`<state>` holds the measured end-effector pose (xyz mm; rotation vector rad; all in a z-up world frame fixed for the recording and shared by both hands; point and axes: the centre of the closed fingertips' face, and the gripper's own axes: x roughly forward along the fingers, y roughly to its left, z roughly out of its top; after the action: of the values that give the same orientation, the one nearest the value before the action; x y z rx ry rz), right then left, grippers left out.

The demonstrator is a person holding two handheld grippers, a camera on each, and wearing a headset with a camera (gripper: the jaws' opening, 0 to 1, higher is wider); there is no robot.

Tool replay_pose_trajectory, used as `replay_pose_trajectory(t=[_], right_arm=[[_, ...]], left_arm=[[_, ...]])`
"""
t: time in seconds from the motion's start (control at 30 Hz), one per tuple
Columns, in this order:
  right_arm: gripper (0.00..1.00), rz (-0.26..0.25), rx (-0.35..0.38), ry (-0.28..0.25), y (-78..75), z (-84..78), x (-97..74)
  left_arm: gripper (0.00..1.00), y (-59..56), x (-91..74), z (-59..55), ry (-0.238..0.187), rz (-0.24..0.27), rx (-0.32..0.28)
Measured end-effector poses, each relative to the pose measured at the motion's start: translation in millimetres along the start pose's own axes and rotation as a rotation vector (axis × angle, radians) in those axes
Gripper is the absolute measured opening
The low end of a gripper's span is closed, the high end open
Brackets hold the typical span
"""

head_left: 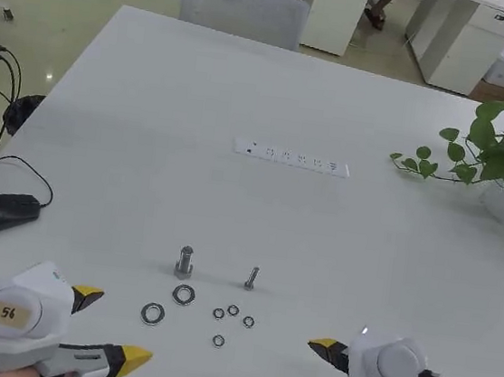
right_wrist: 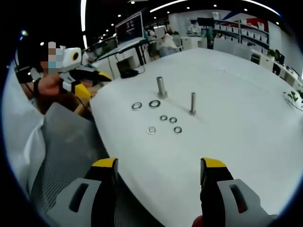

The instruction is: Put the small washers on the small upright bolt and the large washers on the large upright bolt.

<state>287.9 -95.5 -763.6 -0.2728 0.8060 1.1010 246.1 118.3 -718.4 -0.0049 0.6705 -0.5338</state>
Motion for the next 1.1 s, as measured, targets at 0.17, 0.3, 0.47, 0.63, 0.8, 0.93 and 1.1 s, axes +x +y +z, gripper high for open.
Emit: replay_pose_trajectory(t=[0.17,0.3,0.47,0.63,0.8,0.93,1.1], right_arm=[[0.73,-0.001,0.002,0.000,-0.5,-0.2,-0.5],[0.73,-0.003,0.004,-0.001,-0.8,-0.6,-0.9],[0.73,-0.003,0.006,0.003,-0.5,-1.7,-1.5],[0.72,-0.004,0.008,0.001,-0.4,-1.3,-1.6],[0.72,-0.003,0.007,-0.001,-0.5,-0.4,-1.5],[0.72,-0.003,0.007,-0.001,-0.6,-0.4,-1.4],[0.72,-0.002,0.005,0.001,0.1,-1.6,-1.2]], left_arm=[[0.67,0.8,0.6,1.9,-0.003,0.001,0.001],[0.67,0.6,0.8,2.2,-0.004,0.000,0.002],[0.67,0.2,0.4,0.3,0.002,0.000,0.002],[0.67,0.4,-0.8,-0.2,0.002,0.002,0.000],[0.67,1.3,-1.3,0.3,-0.001,0.004,-0.001],[0.67,1.4,-1.2,1.3,-0.003,0.004,-0.001],[0.67,0.3,-0.7,1.4,-0.003,0.003,0.000]])
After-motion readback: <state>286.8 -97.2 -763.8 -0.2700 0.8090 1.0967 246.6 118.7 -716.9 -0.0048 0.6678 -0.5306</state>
